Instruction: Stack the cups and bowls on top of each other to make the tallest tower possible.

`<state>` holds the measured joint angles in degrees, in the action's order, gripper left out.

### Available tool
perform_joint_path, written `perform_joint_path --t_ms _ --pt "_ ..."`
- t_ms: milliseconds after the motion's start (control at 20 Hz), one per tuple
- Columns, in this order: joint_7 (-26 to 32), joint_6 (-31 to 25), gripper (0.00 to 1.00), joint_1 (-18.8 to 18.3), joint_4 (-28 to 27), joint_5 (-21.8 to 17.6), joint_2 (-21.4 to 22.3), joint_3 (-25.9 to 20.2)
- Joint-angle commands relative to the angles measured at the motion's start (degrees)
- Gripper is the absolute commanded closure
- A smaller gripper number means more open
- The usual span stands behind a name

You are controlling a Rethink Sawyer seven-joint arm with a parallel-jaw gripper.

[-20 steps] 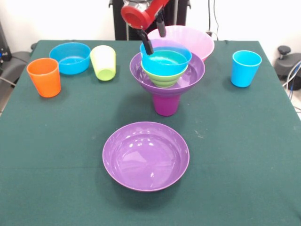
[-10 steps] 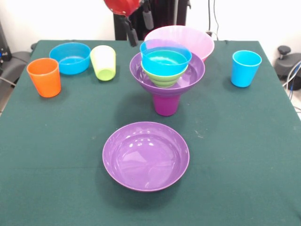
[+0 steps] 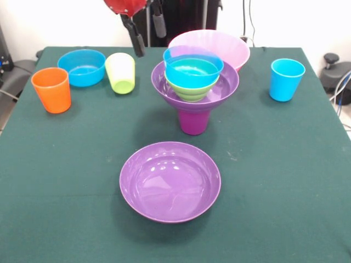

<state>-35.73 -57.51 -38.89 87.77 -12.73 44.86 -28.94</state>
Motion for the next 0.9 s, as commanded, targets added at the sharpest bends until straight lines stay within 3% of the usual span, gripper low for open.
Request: perform_joint_path --t_ms 50,500,900 --pt "3.33 -4.36 0.00 1.87 -3.98 -8.52 -6.82 0.59" --pt "10.05 -4.10 0.00 1.31 -8.79 -15.01 -15.14 -0.72" --pt "9.61 -4.34 0.00 2.36 -9.19 -18.60 -16.13 -0.96"
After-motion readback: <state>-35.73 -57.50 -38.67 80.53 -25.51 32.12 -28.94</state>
